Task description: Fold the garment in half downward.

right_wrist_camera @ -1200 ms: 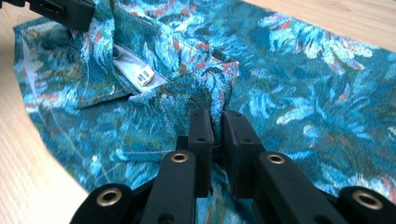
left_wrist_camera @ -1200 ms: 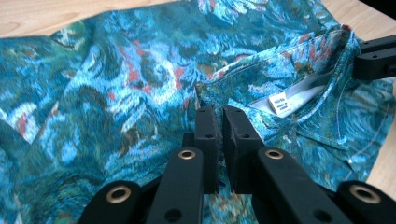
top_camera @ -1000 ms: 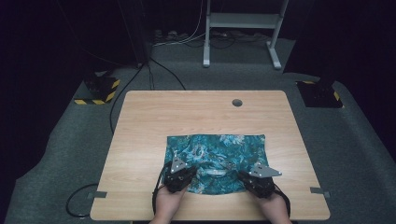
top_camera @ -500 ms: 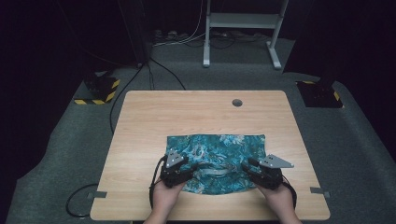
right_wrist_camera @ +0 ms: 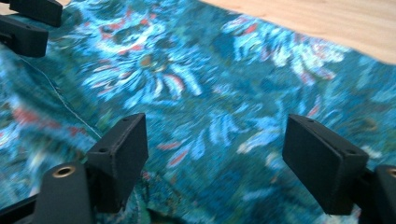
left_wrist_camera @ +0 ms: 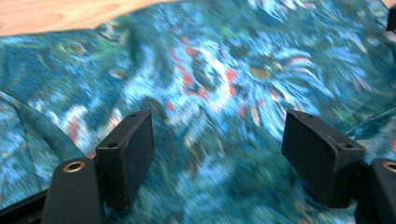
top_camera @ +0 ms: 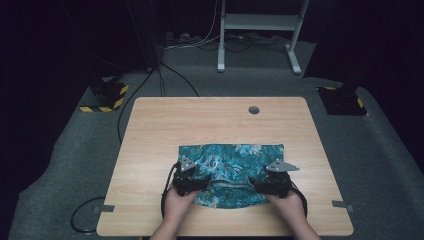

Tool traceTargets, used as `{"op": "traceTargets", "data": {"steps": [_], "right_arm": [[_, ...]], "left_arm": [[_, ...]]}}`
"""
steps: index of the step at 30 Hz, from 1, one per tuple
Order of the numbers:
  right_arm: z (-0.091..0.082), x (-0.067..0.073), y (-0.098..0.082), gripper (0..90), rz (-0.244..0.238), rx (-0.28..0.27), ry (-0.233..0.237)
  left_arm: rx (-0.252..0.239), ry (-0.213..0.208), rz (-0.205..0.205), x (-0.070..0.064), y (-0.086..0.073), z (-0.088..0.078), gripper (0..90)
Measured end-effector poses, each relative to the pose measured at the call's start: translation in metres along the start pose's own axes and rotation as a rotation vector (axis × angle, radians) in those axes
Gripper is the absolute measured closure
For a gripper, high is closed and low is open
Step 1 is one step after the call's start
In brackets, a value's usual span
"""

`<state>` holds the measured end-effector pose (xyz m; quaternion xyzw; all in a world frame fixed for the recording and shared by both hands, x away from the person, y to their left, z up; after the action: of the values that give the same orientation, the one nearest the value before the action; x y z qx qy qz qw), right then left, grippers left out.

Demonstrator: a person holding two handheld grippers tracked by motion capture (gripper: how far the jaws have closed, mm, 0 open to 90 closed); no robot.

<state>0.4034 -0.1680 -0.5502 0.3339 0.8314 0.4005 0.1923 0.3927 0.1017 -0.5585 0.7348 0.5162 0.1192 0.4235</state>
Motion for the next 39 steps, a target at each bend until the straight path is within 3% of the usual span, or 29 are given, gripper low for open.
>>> {"op": "traceTargets", "data": {"steps": [4, 12, 17, 20, 26, 29, 32, 34, 36, 39], "right_arm": [[-0.005, 0.006, -0.009, 19.1, -0.008, 0.018, 0.013], [-0.013, 0.012, -0.025, 18.1, -0.059, 0.062, 0.001], [-0.014, 0.01, -0.038, 16.6, -0.037, 0.095, 0.016], [-0.017, 0.007, -0.042, 15.3, -0.011, 0.071, 0.033], [-0.032, -0.006, -0.032, 14.6, -0.004, 0.006, 0.016], [-0.033, -0.016, -0.026, 14.2, 0.012, -0.023, 0.01], [-0.026, -0.024, -0.022, 14.3, 0.02, -0.017, 0.009], [-0.02, -0.03, -0.019, 14.3, 0.019, 0.007, -0.001], [-0.018, -0.035, -0.014, 15.5, 0.023, 0.001, -0.007], [-0.018, -0.04, -0.009, 16.8, 0.033, -0.015, -0.014]], "left_arm": [[0.024, 0.006, 0.019, -0.003, -0.012, -0.006, 22.4], [0.039, 0.026, -0.003, 0.006, -0.026, -0.014, 20.5], [0.038, 0.035, -0.004, 0.013, -0.029, -0.02, 20.6], [0.039, 0.041, -0.012, 0.017, -0.028, -0.024, 21.1], [0.0, 0.038, -0.016, 0.019, -0.009, -0.028, 18.7], [0.009, -0.016, -0.021, 0.017, 0.004, -0.02, 17.2], [0.026, -0.026, -0.016, 0.019, 0.017, -0.006, 17.1], [0.036, 0.001, -0.024, 0.029, 0.028, 0.002, 17.2], [0.03, 0.014, -0.064, 0.044, 0.037, 0.005, 19.6], [0.03, 0.055, -0.083, 0.066, 0.045, 0.006, 25.8]]}}
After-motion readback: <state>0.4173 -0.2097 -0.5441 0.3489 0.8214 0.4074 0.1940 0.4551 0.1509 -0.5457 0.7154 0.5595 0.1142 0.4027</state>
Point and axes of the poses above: each handheld gripper's, and its own axes: z roughly forward along the jaws, y roughly out of its top, x roughly to its left, the point moved 5 cm from there along z, roughly forward along the jaws, and after that the axes turned 8 degrees about -z, right-handed, at the moved point
